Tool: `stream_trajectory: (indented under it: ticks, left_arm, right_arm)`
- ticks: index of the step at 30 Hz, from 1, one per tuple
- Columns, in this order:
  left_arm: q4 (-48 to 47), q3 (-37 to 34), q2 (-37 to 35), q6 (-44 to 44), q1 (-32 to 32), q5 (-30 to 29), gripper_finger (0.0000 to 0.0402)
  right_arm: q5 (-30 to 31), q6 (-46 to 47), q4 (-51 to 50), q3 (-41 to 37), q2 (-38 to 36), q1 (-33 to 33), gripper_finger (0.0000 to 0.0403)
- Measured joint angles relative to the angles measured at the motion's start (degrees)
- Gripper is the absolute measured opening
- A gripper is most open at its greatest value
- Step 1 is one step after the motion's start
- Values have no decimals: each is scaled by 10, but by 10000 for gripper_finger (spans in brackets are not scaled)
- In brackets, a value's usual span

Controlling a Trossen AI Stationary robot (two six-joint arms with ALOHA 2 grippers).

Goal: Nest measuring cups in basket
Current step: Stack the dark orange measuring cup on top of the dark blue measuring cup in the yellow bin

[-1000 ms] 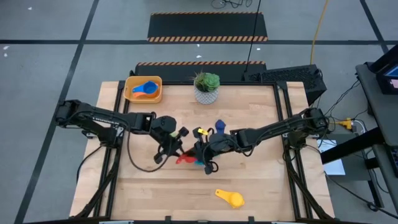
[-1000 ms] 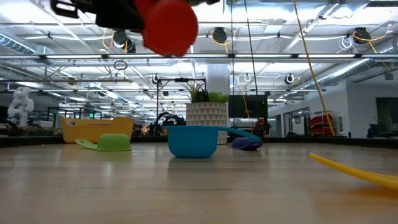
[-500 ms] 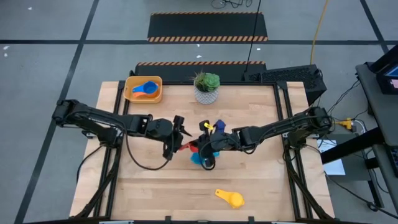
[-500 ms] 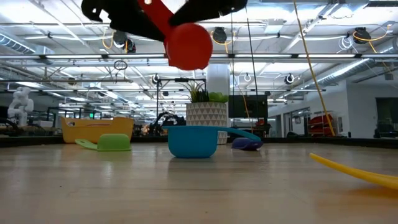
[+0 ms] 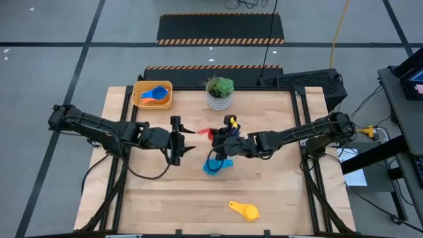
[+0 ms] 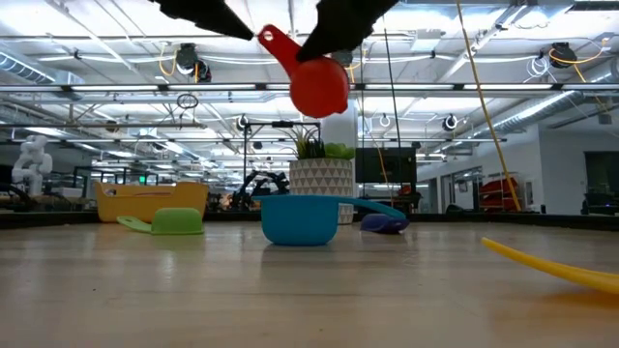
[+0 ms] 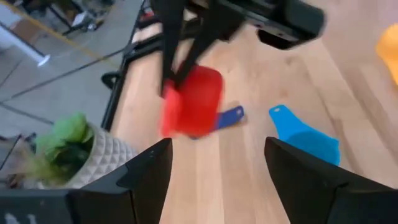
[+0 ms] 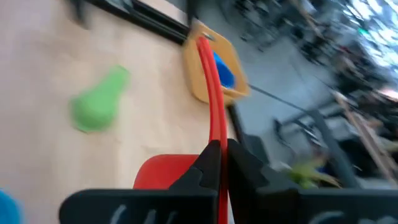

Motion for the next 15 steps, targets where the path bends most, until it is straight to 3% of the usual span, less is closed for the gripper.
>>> stream_trajectory:
  ticks: [9,15]
  left_arm:
    - [5,5,-14,-105,-9,-86,241]
    - [32,12,-14,-179,13,-102,225]
  right_arm:
    - [138,-22,-1,-9,0,-26,0]
    - [159,-28,16,-26,0,-57,0]
